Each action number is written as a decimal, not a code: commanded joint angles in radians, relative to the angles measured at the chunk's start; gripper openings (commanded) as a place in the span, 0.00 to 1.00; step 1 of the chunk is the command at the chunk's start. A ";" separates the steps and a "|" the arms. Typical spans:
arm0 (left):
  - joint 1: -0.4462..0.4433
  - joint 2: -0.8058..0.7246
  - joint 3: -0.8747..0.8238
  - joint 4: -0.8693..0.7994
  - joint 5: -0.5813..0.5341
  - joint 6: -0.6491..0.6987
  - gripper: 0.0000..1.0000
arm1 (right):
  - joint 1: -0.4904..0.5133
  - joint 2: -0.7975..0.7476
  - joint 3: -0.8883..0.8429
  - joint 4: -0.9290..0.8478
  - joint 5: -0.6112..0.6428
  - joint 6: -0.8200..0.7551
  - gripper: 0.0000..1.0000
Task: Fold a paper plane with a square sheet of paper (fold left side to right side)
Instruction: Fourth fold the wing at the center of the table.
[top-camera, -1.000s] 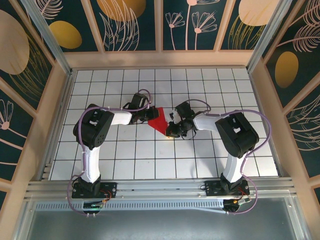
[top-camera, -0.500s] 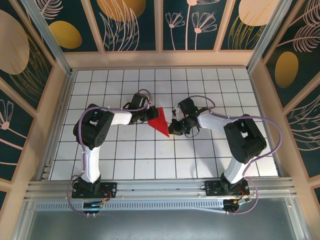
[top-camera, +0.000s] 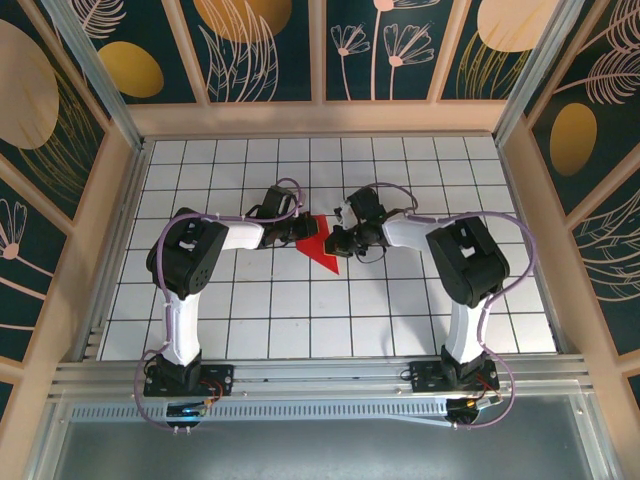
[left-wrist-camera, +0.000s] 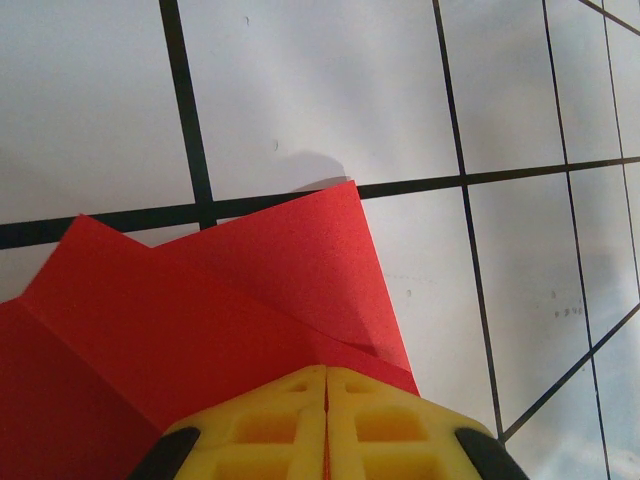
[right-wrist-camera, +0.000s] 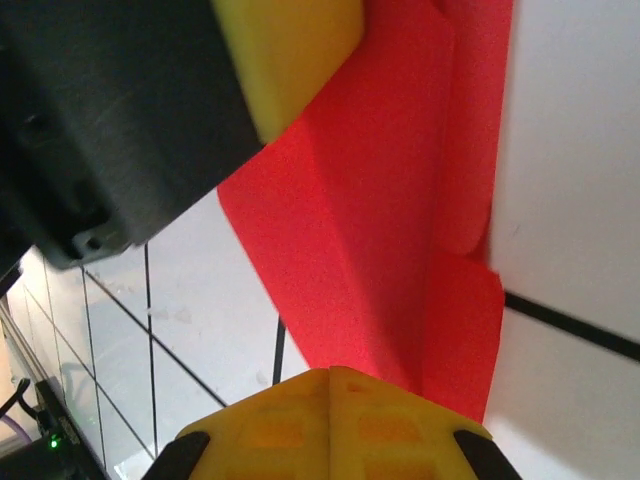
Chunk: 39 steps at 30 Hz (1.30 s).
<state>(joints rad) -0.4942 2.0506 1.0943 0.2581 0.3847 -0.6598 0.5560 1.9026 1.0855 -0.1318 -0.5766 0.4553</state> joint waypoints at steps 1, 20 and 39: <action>0.002 0.047 -0.008 -0.071 -0.040 -0.005 0.08 | -0.003 0.028 0.040 0.039 0.000 0.009 0.00; 0.002 -0.031 0.068 -0.100 -0.028 0.005 0.09 | -0.003 0.104 0.008 -0.080 0.132 -0.042 0.00; -0.048 -0.178 -0.178 0.160 0.054 -0.138 0.08 | -0.003 0.116 -0.002 -0.107 0.220 -0.050 0.00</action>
<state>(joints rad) -0.5304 1.8561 0.9180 0.3313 0.4049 -0.7631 0.5591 1.9610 1.1088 -0.1314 -0.5121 0.4248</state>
